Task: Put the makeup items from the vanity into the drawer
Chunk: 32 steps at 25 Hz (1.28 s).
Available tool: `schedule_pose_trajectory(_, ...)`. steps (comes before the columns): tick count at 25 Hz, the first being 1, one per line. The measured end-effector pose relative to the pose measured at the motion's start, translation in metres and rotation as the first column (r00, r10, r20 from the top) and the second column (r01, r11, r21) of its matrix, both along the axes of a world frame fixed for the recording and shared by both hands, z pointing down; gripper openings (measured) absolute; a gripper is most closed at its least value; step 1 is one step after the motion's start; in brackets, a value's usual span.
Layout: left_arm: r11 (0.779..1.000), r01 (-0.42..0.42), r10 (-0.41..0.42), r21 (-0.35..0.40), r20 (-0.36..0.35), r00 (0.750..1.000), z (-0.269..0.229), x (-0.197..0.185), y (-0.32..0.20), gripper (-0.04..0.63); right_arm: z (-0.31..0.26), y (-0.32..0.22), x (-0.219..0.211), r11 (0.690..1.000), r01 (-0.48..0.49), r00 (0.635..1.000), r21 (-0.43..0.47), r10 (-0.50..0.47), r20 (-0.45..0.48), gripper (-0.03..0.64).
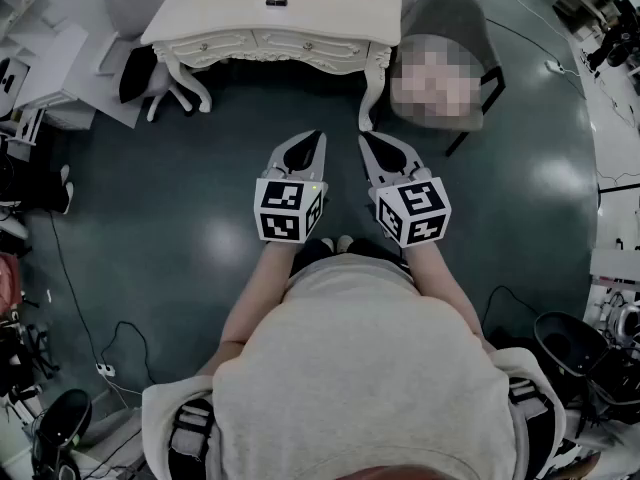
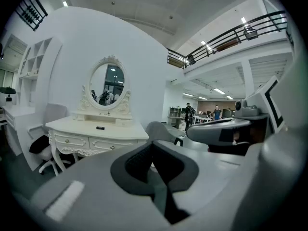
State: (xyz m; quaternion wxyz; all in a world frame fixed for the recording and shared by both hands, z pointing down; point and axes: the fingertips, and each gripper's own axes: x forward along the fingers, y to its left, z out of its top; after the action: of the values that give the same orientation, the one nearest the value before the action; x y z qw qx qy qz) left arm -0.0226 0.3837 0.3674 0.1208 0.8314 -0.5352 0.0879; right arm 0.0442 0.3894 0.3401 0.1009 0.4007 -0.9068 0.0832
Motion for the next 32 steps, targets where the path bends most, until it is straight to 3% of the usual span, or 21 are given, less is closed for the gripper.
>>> schedule_pose_trajectory(5, 0.999, 0.006, -0.008, -0.035, -0.058, 0.998, 0.002, 0.006, 0.0, 0.009, -0.001, -0.001, 0.006, 1.0, 0.011, 1.0, -0.016, -0.011, 0.015, 0.008)
schedule_pose_trajectory(10, 0.999, 0.006, -0.008, -0.034, -0.047, 0.999, 0.003, 0.011, -0.003, 0.009, 0.004, -0.004, 0.006, 0.999, 0.024, 1.0, -0.023, -0.024, 0.01, 0.008)
schedule_pose_trajectory(17, 0.999, -0.029, 0.028, -0.02, -0.049, 0.998, 0.005, 0.024, -0.004, 0.009, -0.001, -0.009, 0.008, 0.999, 0.041, 0.993, -0.021, -0.038, 0.107, 0.008)
schedule_pose_trajectory(23, 0.998, -0.012, 0.009, -0.06, -0.057, 0.998, 0.018, 0.033, -0.006, 0.009, 0.019, -0.006, 0.018, 0.995, 0.063, 0.993, -0.075, -0.054, 0.105, 0.008)
schedule_pose_trajectory(32, 0.997, -0.067, 0.066, -0.036, -0.015, 0.998, 0.027, 0.045, -0.041, 0.009, 0.023, -0.051, 0.014, 0.998, 0.021, 0.99, -0.058, -0.013, 0.14, 0.008)
